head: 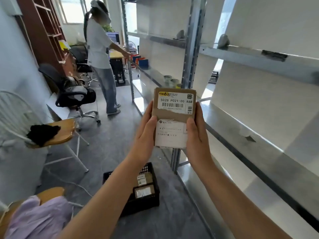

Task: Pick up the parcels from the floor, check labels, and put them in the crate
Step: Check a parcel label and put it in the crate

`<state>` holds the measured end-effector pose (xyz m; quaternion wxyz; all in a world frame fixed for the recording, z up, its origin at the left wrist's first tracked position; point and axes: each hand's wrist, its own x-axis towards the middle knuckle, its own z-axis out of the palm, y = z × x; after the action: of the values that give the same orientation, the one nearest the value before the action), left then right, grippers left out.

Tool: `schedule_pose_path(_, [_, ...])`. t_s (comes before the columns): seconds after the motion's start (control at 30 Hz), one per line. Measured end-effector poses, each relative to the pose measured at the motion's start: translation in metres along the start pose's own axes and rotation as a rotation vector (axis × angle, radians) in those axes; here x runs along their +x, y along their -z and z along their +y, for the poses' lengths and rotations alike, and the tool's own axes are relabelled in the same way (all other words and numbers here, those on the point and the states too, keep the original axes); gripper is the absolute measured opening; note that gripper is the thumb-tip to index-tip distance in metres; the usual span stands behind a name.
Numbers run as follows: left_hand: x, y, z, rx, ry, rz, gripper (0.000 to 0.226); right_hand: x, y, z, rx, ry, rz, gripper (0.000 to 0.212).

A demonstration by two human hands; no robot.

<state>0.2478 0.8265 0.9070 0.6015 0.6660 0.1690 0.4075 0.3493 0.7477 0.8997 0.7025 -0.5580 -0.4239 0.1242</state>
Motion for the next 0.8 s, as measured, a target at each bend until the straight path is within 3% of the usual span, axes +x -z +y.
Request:
schedule_pose_path(0.17, [0.011, 0.034, -0.011, 0.067, 0.034, 0.151, 0.057, 0.022, -0.036, 0.024, 0.076, -0.045, -0.159, 0.048])
schedule_pose_path(0.37, [0.033, 0.094, -0.035, 0.08, 0.08, 0.217, 0.056, 0.045, -0.091, 0.059, 0.087, -0.111, -0.269, 0.051])
schedule_pose_path(0.53, [0.068, 0.151, -0.069, 0.065, 0.101, 0.265, 0.044, 0.07, -0.154, 0.1, 0.073, -0.163, -0.278, 0.047])
schedule_pose_path(0.8, [0.134, 0.274, -0.149, 0.027, 0.301, 0.256, 0.056, 0.115, -0.265, 0.185, 0.018, -0.338, -0.291, 0.049])
